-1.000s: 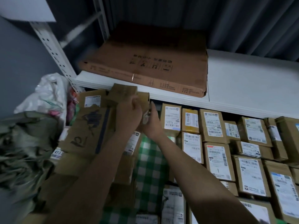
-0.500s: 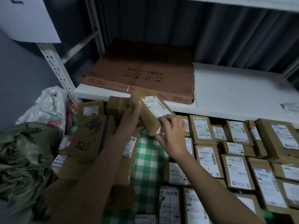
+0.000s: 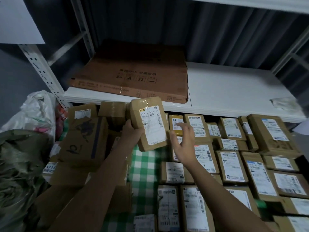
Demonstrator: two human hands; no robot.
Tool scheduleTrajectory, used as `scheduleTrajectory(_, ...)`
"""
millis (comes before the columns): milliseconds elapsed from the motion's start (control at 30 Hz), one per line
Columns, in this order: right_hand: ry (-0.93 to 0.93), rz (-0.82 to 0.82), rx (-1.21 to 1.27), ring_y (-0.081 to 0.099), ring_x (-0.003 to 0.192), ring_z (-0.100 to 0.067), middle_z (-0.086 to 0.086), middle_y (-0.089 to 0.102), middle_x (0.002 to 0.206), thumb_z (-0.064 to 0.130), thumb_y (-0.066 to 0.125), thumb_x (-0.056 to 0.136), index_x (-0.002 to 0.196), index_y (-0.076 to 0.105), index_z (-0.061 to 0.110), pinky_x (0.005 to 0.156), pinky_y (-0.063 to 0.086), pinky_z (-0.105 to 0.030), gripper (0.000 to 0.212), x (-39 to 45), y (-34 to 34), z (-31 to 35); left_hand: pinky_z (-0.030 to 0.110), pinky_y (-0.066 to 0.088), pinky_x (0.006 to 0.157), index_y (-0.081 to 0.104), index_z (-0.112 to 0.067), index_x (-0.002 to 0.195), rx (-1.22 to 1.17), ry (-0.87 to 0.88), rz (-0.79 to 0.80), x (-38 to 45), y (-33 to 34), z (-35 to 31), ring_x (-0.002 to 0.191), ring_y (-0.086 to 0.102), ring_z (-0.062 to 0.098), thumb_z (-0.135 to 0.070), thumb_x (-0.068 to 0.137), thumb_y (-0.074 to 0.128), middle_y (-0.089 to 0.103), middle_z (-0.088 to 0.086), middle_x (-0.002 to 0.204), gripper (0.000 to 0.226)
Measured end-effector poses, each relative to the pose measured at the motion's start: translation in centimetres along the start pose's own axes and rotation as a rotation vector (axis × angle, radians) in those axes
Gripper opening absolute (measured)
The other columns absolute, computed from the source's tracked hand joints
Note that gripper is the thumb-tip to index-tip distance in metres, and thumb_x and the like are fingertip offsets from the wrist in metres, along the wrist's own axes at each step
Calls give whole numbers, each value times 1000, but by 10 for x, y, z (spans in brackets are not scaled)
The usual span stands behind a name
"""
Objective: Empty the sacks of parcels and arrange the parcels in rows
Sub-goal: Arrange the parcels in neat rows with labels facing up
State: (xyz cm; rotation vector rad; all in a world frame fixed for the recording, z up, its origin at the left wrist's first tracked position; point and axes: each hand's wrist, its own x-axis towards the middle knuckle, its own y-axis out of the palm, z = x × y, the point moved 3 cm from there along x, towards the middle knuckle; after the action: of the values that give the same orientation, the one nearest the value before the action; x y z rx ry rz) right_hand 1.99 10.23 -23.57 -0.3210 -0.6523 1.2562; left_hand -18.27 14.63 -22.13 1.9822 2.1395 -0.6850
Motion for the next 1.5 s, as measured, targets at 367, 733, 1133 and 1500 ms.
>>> scheduleTrajectory(367,465,294,-9,59,89,-21,-8,63,102,11,49,99,107,62,3,62,40,-14,17,-13,2,-66,41,43,99,20,-15,151,394,117,7,12,30,45,130,40,31,-1,86,58,30,12,144,77)
scheduleTrajectory(733,314,422,-406,25,142,-31,-10,28,156,18,50,98,148,38,17,113,25,-39,51,-12,14,-111,44,34,108,4,-19,154,530,60,-42,33,58,96,136,32,32,-5,91,54,20,12,151,82)
scheduleTrajectory(1133,311,641,-692,21,144,-30,0,22,158,28,49,95,150,28,29,113,29,-45,59,-9,33,-122,51,39,107,5,-32,153,255,-35,76,66,74,128,139,34,28,6,87,55,35,5,151,91)
scheduleTrajectory(1500,336,622,-498,23,143,-30,-3,25,157,24,49,95,148,35,27,113,30,-48,55,-6,25,-118,40,48,93,5,-31,153,350,19,47,65,48,88,128,47,28,-17,99,43,34,4,152,68)
